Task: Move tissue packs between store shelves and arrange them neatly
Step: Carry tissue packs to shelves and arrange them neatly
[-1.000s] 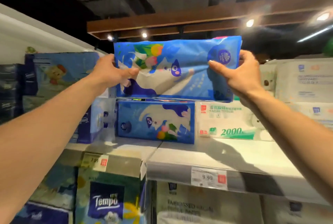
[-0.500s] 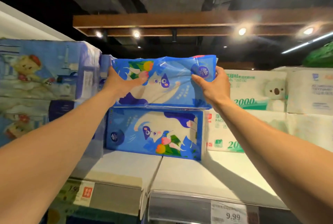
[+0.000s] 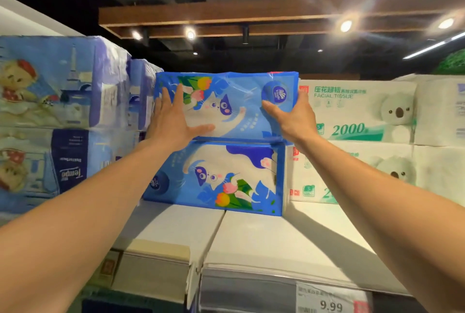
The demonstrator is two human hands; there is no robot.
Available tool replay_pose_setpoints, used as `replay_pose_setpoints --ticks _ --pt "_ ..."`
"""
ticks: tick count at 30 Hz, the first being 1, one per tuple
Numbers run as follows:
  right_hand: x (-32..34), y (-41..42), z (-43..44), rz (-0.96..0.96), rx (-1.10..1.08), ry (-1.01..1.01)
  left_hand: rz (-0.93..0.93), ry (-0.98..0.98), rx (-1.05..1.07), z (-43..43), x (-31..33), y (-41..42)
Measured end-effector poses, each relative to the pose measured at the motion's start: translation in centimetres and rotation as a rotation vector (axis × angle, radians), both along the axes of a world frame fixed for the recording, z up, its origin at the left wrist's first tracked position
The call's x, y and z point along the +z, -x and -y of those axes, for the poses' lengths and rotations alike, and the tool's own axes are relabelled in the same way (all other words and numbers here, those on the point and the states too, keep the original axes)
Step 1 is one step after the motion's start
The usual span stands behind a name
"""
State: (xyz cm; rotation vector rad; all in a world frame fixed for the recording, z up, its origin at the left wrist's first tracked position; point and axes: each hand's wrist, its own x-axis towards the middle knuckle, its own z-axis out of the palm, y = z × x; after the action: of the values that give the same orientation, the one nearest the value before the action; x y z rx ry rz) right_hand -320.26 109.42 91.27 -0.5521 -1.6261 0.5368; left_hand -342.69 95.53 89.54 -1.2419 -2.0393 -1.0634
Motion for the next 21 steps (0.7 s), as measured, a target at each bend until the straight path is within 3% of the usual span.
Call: replay_pose_setpoints --ticks 5,9,21 --pt "-0.6 -1.6 0.4 0.13 -0.011 0.038 -0.006 0.078 0.004 1.5 -2.4 -0.6" --pt "-1.0 -4.1 2.2 0.242 -0.157 0.031 -0.006 0.124 -0.048 3.8 -3.5 -2.2" --pt "-5.2 -12.7 13.5 0.546 -0.302 -0.176 -0.06 0.161 -0.241 8.5 -4.8 -10.1"
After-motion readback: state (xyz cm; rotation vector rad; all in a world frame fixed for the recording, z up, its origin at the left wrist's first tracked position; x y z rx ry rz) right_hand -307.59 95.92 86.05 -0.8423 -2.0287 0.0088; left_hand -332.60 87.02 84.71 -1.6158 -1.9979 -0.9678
